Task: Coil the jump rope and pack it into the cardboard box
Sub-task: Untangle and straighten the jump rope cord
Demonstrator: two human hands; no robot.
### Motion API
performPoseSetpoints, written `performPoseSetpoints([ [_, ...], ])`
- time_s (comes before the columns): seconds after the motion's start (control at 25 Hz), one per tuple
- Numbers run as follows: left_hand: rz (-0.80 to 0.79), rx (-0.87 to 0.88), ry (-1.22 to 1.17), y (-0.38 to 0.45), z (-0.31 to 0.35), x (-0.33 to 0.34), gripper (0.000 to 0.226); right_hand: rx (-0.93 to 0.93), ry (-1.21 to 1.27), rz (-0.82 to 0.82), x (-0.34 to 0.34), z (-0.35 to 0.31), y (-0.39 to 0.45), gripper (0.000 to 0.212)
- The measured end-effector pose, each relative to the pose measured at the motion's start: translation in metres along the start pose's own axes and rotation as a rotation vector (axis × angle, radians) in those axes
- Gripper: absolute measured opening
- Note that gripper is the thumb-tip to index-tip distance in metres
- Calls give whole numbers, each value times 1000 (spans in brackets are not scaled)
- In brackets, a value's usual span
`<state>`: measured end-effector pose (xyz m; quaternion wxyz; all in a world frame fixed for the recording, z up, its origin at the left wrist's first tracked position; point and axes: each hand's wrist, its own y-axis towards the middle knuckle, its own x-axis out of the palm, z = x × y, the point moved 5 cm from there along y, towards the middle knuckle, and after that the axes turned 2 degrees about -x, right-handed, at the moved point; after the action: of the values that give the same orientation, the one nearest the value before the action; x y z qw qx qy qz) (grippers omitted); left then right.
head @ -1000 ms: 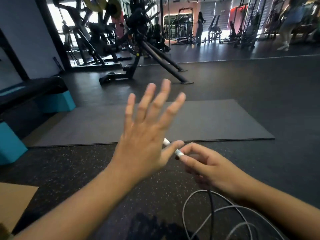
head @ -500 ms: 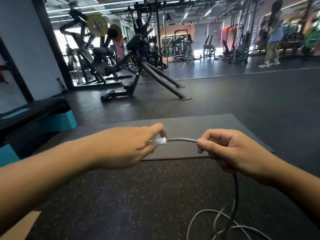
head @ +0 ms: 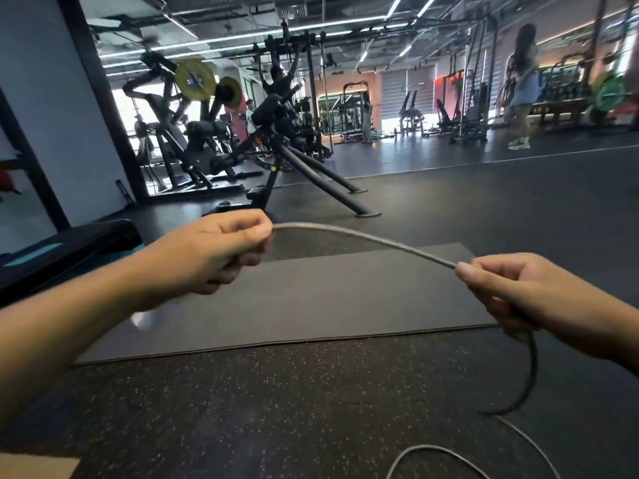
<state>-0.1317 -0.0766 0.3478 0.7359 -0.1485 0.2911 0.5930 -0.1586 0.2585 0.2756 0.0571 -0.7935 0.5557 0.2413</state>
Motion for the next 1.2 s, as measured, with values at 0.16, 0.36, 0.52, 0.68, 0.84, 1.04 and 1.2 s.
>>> performPoseSetpoints([
  [0.16, 353, 124, -855, 16, 13, 25, 26, -84, 388, -114, 50, -23, 10, 39],
  [0.36, 763, 119, -1494, 32, 18, 51, 31, -161, 440, -218, 101, -42, 8, 25],
  [0.52, 905, 2, -1477, 26, 13, 73, 23, -248, 700, 30, 107, -48, 12, 35],
  [0.68, 942, -258, -770, -2, -8, 75, 30, -255, 732, 167, 85, -54, 17, 31],
  [0.84, 555, 313, 175, -13, 56, 61, 22, -284, 361, 32, 69, -68, 15, 20],
  [1.04, 76, 251, 811, 21, 84, 84, 41, -378, 218, 76, 62, -72, 18, 22],
  [1.2, -26, 262, 774, 32, 74, 90, 44, -351, 292, 69, 59, -67, 18, 38],
])
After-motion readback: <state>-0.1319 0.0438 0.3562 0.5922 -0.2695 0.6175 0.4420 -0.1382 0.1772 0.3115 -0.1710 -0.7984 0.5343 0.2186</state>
